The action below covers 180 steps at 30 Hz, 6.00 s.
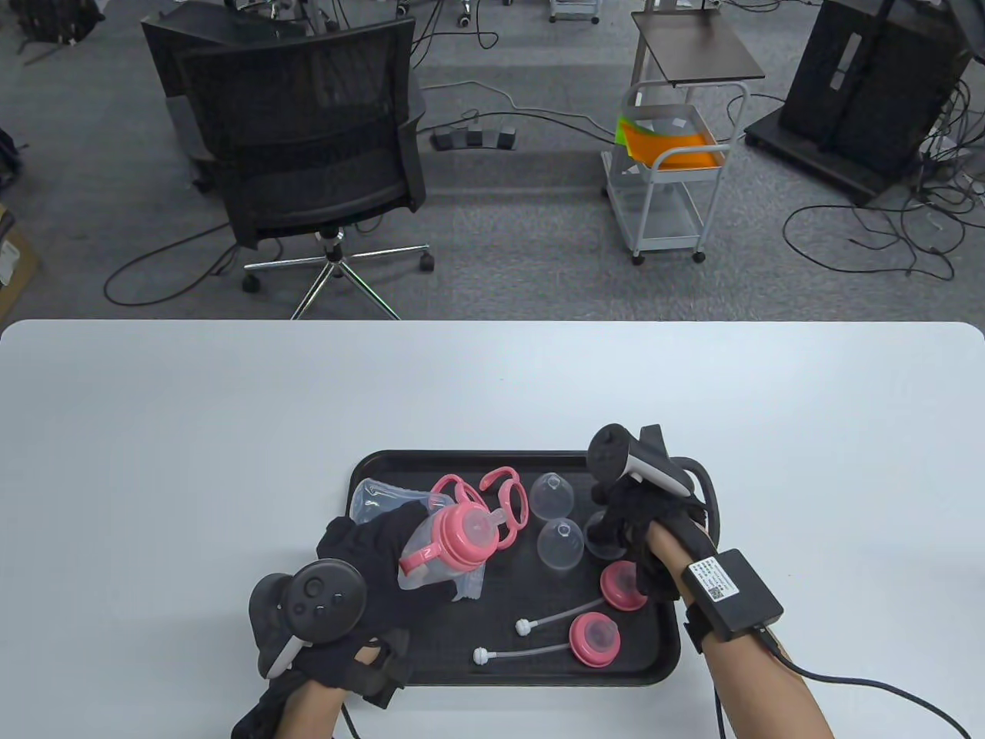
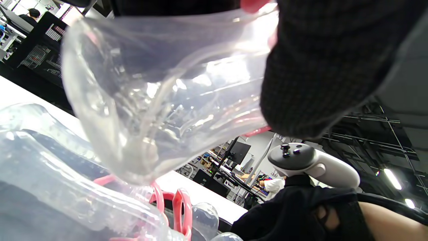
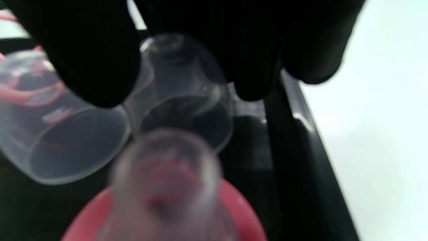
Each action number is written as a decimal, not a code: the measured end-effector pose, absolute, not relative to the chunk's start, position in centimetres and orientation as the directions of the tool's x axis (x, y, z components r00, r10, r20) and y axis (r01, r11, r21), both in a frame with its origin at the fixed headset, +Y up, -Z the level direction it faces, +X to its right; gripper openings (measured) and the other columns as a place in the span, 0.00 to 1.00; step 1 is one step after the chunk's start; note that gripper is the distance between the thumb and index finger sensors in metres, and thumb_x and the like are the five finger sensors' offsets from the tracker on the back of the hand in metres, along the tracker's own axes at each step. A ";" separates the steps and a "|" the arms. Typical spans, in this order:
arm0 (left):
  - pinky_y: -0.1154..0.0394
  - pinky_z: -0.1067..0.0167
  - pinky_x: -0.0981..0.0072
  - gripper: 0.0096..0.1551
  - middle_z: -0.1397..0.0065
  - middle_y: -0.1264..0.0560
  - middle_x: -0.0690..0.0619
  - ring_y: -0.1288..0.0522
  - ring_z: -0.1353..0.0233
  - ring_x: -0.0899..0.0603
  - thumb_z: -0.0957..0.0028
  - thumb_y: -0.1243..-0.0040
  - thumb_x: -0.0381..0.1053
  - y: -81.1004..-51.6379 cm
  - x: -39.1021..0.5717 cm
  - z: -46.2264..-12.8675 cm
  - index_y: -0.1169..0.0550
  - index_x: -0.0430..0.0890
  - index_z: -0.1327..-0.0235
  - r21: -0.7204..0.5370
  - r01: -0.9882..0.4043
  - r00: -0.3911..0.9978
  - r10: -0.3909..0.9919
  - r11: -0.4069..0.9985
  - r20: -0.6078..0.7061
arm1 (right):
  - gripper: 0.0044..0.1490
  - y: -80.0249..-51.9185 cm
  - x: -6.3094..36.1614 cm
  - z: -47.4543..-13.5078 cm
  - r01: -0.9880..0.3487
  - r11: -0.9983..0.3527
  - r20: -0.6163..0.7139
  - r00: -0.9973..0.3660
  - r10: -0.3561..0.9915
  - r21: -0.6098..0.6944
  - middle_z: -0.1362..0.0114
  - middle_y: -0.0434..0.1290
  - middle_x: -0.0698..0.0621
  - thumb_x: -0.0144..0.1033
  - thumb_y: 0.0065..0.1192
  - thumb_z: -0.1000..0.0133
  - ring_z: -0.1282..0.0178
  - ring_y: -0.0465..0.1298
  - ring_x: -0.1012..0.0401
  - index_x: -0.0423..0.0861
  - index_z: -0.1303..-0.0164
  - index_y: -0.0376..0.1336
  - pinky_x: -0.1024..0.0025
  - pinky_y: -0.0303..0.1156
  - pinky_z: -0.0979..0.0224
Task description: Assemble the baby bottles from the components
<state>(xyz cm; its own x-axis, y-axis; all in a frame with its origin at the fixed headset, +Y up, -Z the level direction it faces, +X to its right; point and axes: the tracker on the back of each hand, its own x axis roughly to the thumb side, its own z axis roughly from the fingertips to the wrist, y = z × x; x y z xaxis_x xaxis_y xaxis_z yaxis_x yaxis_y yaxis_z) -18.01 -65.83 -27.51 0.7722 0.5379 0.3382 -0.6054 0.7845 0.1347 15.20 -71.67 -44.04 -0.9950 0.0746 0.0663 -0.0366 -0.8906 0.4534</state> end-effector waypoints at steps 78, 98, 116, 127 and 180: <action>0.39 0.26 0.29 0.63 0.26 0.23 0.48 0.21 0.27 0.39 0.71 0.08 0.67 -65.5 -13.8 -25.6 0.29 0.50 0.23 0.243 -0.355 0.875 0.229 0.903 0.427 | 0.50 -63.1 12.2 -29.3 -0.685 -0.711 0.607 -0.502 0.616 0.155 0.29 0.72 0.39 0.50 0.74 0.57 0.38 0.83 0.48 0.44 0.25 0.59 0.56 0.83 0.38; 0.38 0.26 0.27 0.62 0.32 0.19 0.45 0.16 0.33 0.39 0.73 0.07 0.67 -64.3 -12.4 -23.9 0.25 0.44 0.26 0.441 -0.231 0.904 0.024 0.867 0.427 | 0.49 -61.9 11.6 -27.6 -0.642 -0.766 0.671 -0.578 0.465 -0.021 0.30 0.75 0.43 0.51 0.75 0.61 0.39 0.85 0.52 0.48 0.28 0.62 0.59 0.85 0.40; 0.34 0.26 0.29 0.65 0.32 0.18 0.48 0.14 0.35 0.42 0.76 0.09 0.74 -64.1 -12.2 -23.5 0.26 0.49 0.26 0.536 -0.200 0.930 -0.014 0.820 0.369 | 0.53 -61.2 9.5 -25.2 -0.649 -0.726 0.708 -0.621 0.335 -0.226 0.31 0.75 0.43 0.52 0.78 0.62 0.39 0.85 0.50 0.44 0.28 0.61 0.59 0.85 0.39; 0.33 0.24 0.37 0.65 0.27 0.23 0.50 0.16 0.32 0.41 0.74 0.08 0.71 -60.7 -19.2 -24.8 0.28 0.51 0.23 0.545 -0.356 0.934 0.293 0.759 0.203 | 0.58 -59.2 12.1 -26.9 -0.630 -0.731 0.640 -0.681 0.355 -0.265 0.24 0.66 0.43 0.60 0.67 0.57 0.31 0.77 0.46 0.45 0.21 0.49 0.51 0.79 0.34; 0.39 0.17 0.38 0.63 0.17 0.38 0.62 0.30 0.16 0.45 0.64 0.10 0.65 -75.9 -32.7 -39.4 0.39 0.66 0.21 0.371 -0.751 0.422 0.829 0.546 -0.366 | 0.55 -66.8 21.6 -33.4 -0.616 -0.771 0.370 -0.762 0.531 -0.161 0.25 0.67 0.42 0.57 0.65 0.53 0.32 0.77 0.46 0.45 0.21 0.49 0.48 0.78 0.34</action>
